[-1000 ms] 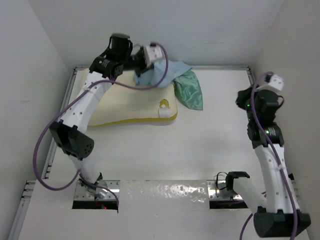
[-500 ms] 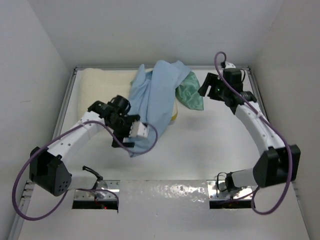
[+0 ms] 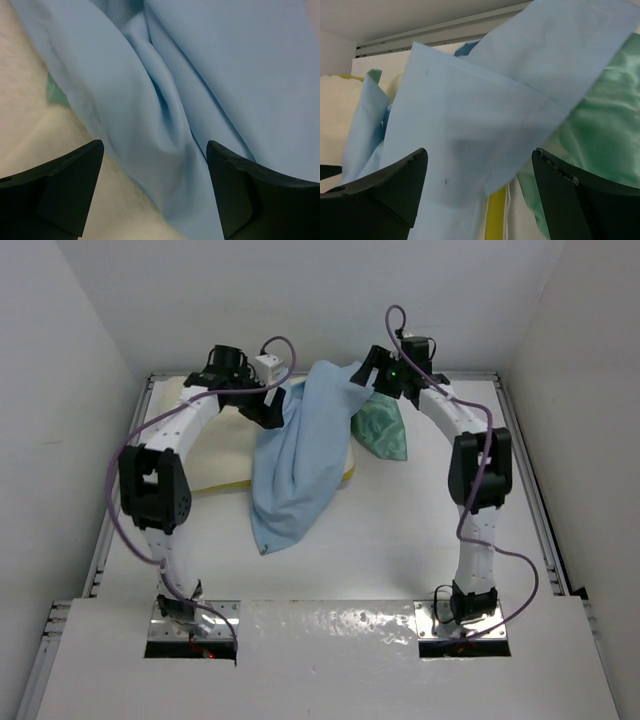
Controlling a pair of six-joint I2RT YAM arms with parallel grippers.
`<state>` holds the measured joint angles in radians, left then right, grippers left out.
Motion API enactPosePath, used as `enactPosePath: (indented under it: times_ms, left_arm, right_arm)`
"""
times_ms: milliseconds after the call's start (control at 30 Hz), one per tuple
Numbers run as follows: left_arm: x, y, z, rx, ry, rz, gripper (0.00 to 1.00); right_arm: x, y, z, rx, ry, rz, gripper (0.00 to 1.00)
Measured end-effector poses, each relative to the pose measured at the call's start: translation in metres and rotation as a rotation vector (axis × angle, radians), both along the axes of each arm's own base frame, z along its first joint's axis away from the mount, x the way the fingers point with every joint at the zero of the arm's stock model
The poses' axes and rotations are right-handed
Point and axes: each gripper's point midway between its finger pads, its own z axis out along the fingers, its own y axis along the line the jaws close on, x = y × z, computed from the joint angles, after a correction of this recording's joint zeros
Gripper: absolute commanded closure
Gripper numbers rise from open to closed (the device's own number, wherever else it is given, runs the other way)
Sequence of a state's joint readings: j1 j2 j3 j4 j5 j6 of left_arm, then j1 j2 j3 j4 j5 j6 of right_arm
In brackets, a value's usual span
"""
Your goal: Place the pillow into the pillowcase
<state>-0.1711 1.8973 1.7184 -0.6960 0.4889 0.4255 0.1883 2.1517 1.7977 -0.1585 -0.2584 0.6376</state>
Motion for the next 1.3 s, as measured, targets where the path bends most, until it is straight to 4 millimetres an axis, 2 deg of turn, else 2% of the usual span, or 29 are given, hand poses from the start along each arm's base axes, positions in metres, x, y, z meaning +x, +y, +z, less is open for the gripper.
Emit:
enactPosePath:
  times_ms: [67,133,200,233,267,300,333,433,533,567,667,733,800,867,900,933,967,1000,1033,1067,1133,1200,1233,1300]
  left_arm:
    - [0.020,-0.006,-0.021,-0.028,0.044,0.033,0.19]
    - [0.036,-0.010,-0.039,-0.043,0.074,0.066,0.23]
    - [0.049,-0.012,-0.054,-0.051,0.099,0.097,0.47]
    - [0.053,-0.012,-0.060,-0.051,0.106,0.107,0.77]
    - [0.054,-0.012,-0.064,-0.053,0.118,0.117,0.91]
    - [0.054,-0.012,-0.067,-0.050,0.123,0.117,1.00]
    - [0.054,-0.012,-0.067,-0.049,0.123,0.116,1.00]
    - [0.057,-0.010,-0.060,-0.053,0.103,0.118,1.00]
    - [0.064,-0.004,-0.044,-0.058,0.072,0.127,1.00]
    - [0.066,0.001,-0.034,-0.057,0.052,0.129,1.00]
    - [0.064,0.027,0.004,-0.016,-0.034,0.126,1.00]
    - [0.049,0.040,0.030,0.024,-0.101,0.088,1.00]
    - [0.014,0.050,0.056,0.095,-0.158,-0.004,1.00]
    - [-0.021,0.043,0.074,0.155,-0.213,-0.145,1.00]
    - [-0.042,0.035,0.076,0.189,-0.232,-0.237,0.99]
    - [-0.065,0.023,0.074,0.216,-0.236,-0.334,0.93]
    - [-0.088,0.007,0.067,0.237,-0.232,-0.444,0.66]
    - [-0.110,-0.009,0.058,0.241,-0.218,-0.543,0.47]
    - [-0.137,-0.030,0.044,0.240,-0.190,-0.668,0.19]
    - [-0.163,-0.050,0.030,0.235,-0.158,-0.794,0.01]
    - [-0.214,-0.082,0.003,0.195,-0.064,-1.003,0.00]
    - [-0.247,-0.100,-0.008,0.143,0.017,-1.128,0.00]
    - [-0.252,-0.104,-0.008,0.123,0.047,-1.139,0.00]
    - [-0.238,-0.112,0.007,0.083,0.029,-1.096,0.00]
  right_arm:
    - [0.017,0.014,-0.020,0.027,0.016,0.020,0.15]
    - [0.025,0.028,-0.045,0.049,0.049,0.035,0.15]
    - [0.027,0.039,-0.068,0.069,0.089,0.042,0.20]
    - [0.025,0.043,-0.078,0.077,0.110,0.044,0.41]
    - [0.024,0.047,-0.087,0.083,0.127,0.049,0.57]
    - [0.022,0.051,-0.094,0.098,0.141,0.053,0.72]
    - [0.019,0.053,-0.099,0.117,0.157,0.050,1.00]
    - [0.014,0.050,-0.102,0.127,0.163,0.031,1.00]
    - [-0.001,0.028,-0.099,0.104,0.175,-0.023,1.00]
    - [-0.013,0.016,-0.097,0.092,0.185,-0.049,1.00]
    - [-0.055,-0.036,-0.083,0.048,0.205,-0.145,1.00]
    - [-0.083,-0.073,-0.063,0.005,0.184,-0.196,1.00]
    - [-0.101,-0.107,-0.038,-0.069,0.126,-0.251,1.00]
    - [-0.111,-0.126,-0.012,-0.137,0.062,-0.278,1.00]
    - [-0.113,-0.130,-0.002,-0.165,0.036,-0.282,1.00]
    - [-0.114,-0.134,0.005,-0.189,0.016,-0.285,1.00]
    - [-0.113,-0.138,0.010,-0.212,0.004,-0.286,1.00]
    - [-0.111,-0.139,0.013,-0.226,-0.004,-0.281,1.00]
    - [-0.106,-0.141,0.014,-0.242,-0.003,-0.270,1.00]
    - [-0.098,-0.138,0.017,-0.241,-0.011,-0.246,1.00]
    - [-0.074,-0.127,0.031,-0.194,-0.055,-0.186,1.00]
    - [-0.047,-0.106,0.056,-0.091,-0.139,-0.097,1.00]
    - [-0.033,-0.085,0.076,-0.005,-0.192,-0.020,1.00]
    - [-0.021,-0.046,0.114,0.139,-0.295,0.139,1.00]
